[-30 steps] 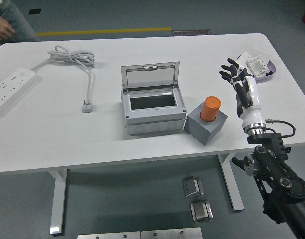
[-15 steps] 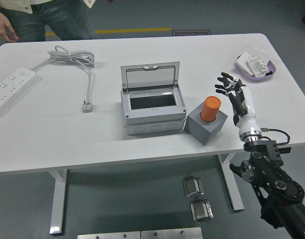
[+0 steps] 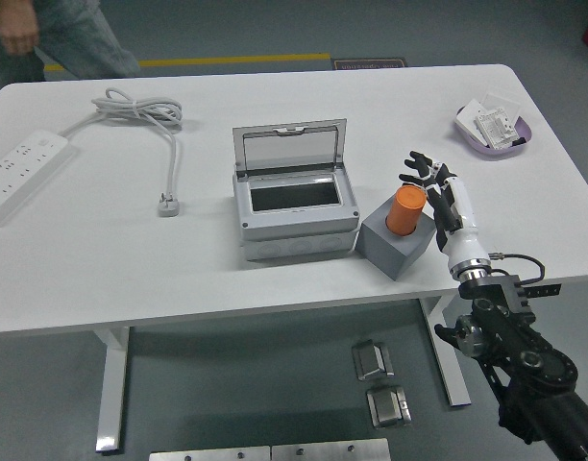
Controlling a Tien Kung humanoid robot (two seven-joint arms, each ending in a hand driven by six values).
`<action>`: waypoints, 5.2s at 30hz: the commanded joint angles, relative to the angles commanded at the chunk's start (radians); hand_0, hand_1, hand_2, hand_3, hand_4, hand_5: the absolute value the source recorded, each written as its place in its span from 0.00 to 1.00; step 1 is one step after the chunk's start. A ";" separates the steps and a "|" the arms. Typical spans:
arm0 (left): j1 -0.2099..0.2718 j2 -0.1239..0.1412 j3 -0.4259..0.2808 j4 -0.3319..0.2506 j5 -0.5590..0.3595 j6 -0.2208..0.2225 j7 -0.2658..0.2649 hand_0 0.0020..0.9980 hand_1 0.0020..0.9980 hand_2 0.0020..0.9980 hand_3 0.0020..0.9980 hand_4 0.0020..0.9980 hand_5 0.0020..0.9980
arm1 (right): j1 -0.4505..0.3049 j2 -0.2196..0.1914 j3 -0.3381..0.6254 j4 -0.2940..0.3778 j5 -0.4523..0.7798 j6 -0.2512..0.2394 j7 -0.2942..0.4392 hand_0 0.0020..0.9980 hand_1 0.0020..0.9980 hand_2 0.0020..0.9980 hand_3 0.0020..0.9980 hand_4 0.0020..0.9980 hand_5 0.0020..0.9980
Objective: Fetch the battery,place it into the box,close the lid of the box
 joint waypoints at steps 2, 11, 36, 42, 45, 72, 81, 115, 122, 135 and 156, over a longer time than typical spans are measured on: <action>0.000 0.000 0.001 0.000 0.000 0.000 0.000 0.63 0.62 0.59 0.63 0.70 0.17 | 0.001 -0.001 -0.006 -0.001 -0.002 0.000 -0.002 0.72 0.69 0.78 0.78 1.00 0.79; -0.001 -0.002 0.004 0.000 -0.004 -0.003 -0.001 0.62 0.62 0.59 0.63 0.69 0.17 | 0.004 -0.003 -0.026 -0.002 -0.015 -0.005 -0.014 0.71 0.69 0.77 0.77 0.93 0.56; -0.004 -0.001 0.001 0.000 0.003 -0.003 -0.003 0.62 0.62 0.58 0.63 0.69 0.16 | 0.002 -0.011 -0.034 -0.014 -0.057 -0.019 -0.045 0.71 0.69 0.76 0.75 0.70 0.23; -0.005 -0.002 -0.006 0.000 0.012 -0.001 -0.001 0.62 0.62 0.58 0.63 0.69 0.16 | 0.002 -0.011 -0.036 -0.013 -0.072 -0.030 -0.050 0.72 0.69 0.76 0.77 0.66 0.20; -0.006 -0.002 -0.008 0.000 0.015 0.000 0.000 0.62 0.62 0.58 0.63 0.69 0.16 | 0.002 -0.011 -0.037 -0.012 -0.076 -0.031 -0.053 0.72 0.69 0.76 0.77 0.66 0.20; -0.006 -0.001 -0.009 0.000 0.022 0.004 0.002 0.62 0.62 0.58 0.63 0.69 0.16 | 0.000 -0.012 -0.050 -0.020 -0.076 -0.022 -0.069 0.73 0.72 0.78 0.85 0.62 0.08; -0.005 -0.002 -0.008 0.000 0.024 0.004 0.002 0.62 0.62 0.58 0.63 0.69 0.16 | -0.002 -0.012 -0.055 -0.018 -0.066 -0.020 -0.076 0.73 0.71 0.75 0.77 0.60 0.10; -0.004 -0.002 -0.008 0.000 0.022 0.005 0.001 0.62 0.62 0.58 0.63 0.69 0.14 | 0.002 -0.016 -0.065 0.005 -0.072 -0.048 -0.094 0.66 0.52 0.43 0.54 0.40 0.00; -0.004 -0.002 -0.010 0.000 0.023 0.004 0.001 0.63 0.62 0.59 0.63 0.69 0.14 | 0.003 -0.017 -0.064 0.009 -0.072 -0.052 -0.092 0.59 0.44 0.41 0.53 0.38 0.00; -0.002 -0.004 -0.010 0.000 0.022 0.004 0.001 0.63 0.62 0.59 0.63 0.69 0.14 | 0.005 -0.020 -0.060 0.019 -0.082 -0.054 -0.095 0.30 0.31 0.41 0.51 0.32 0.00; -0.003 -0.005 -0.007 0.000 0.022 0.004 -0.002 0.63 0.62 0.59 0.64 0.69 0.14 | 0.006 -0.034 -0.064 0.094 -0.118 -0.096 -0.089 0.30 0.31 0.40 0.50 0.32 0.00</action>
